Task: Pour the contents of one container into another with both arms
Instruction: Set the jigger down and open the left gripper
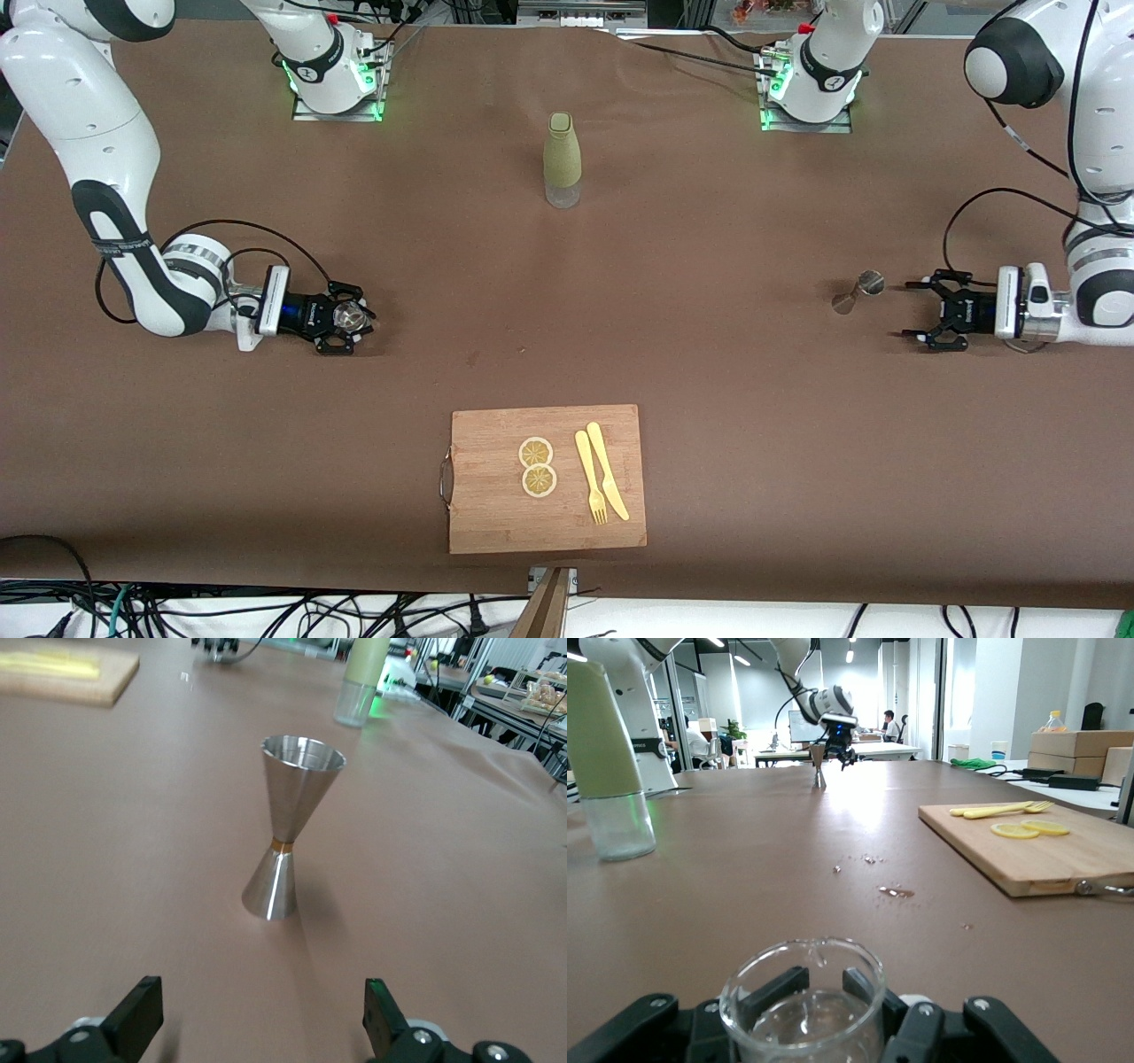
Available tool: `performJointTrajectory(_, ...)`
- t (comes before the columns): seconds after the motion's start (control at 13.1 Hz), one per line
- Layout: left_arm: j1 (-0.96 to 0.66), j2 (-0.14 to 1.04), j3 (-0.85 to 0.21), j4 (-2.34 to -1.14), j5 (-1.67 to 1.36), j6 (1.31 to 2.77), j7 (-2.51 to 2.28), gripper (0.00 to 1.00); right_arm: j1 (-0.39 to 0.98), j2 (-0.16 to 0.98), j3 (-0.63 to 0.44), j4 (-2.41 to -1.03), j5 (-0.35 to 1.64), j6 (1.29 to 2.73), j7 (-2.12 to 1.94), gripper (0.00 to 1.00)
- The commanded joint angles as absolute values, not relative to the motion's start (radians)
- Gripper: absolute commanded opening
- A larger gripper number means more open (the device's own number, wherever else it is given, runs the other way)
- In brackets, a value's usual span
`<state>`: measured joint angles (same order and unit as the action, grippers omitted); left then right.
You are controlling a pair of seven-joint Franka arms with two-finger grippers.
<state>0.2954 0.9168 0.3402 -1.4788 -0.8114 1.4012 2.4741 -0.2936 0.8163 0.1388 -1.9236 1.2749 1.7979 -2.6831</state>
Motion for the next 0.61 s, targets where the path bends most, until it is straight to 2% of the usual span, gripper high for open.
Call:
performJointTrajectory(0.0,0.261,0.826,0.347,-1.41,-0.659,1.404,2.17,1.0,-0.308,0.83,0.137,-1.933,1.261,1.77,-2.715,0.28)
performJointTrajectory(0.46,0.17,0.611,0.338,-1.404,-0.494,1.404,1.5,1.0,-0.308,0.854,0.137,-1.934,1.261,1.75,-2.715,0.29)
performJointTrajectory(0.54,0.149,0.585,0.336,-1.407,-0.492,1.402,1.421,1.0,-0.308,0.856,0.135,-1.933,1.261,1.75,-2.712,0.32)
